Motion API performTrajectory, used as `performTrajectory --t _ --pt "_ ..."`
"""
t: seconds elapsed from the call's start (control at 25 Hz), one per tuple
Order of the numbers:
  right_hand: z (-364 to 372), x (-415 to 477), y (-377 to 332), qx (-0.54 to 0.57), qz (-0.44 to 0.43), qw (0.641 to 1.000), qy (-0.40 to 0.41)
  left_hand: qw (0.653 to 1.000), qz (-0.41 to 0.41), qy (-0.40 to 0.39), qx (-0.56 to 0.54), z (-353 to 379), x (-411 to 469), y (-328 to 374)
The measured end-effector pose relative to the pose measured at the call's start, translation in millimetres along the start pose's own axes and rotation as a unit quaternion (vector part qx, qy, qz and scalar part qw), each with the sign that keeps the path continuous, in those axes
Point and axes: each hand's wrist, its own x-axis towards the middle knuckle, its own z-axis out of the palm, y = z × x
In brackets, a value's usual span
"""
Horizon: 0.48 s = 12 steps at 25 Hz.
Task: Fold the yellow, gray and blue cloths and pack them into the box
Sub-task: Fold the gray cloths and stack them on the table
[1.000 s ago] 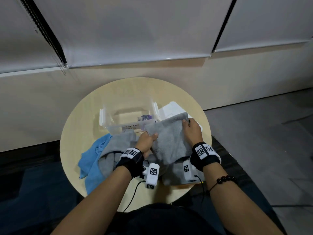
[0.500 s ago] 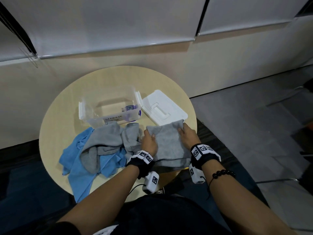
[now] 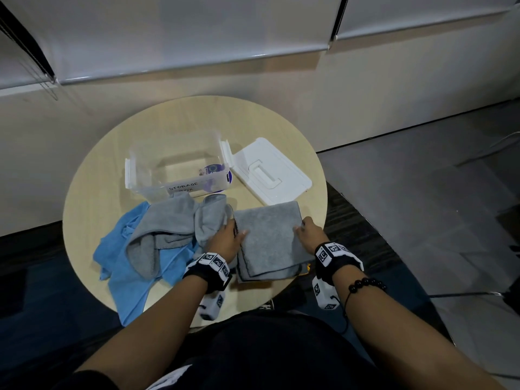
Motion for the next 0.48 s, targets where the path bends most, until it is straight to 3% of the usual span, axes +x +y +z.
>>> performTrajectory --t 0.04,0.12,0.2,0.32,0.4,0.48 --pt "-0.3 -0.4 -0.3 0.007 0.010 1.000 0.009 0.999 -0.016 0.000 0.050 -3.0 0.5 -6.0" --pt "0.2 -2.1 0.5 0.004 0.014 0.999 0.041 0.992 -0.042 0.075 0.088 -8.3 -0.1 -11.7" --pt "1.6 -4.1 3.8 -0.020 0.002 0.997 0.078 0.985 0.012 0.158 0.064 -8.0 -4.8 -8.7" --pt "6.7 -6.3 8.6 -0.055 -0.003 0.995 0.083 0.996 0.056 0.053 0.051 4.4 -14.1 0.9" --pt "12.1 -8.2 8.9 -0.077 0.001 0.994 0.083 0.999 0.020 -0.019 0.041 12.0 -16.6 7.6" --pt "16.2 -8.9 6.9 -0.091 0.006 0.991 0.093 0.999 -0.005 -0.036 -0.002 14.9 -15.9 12.4"
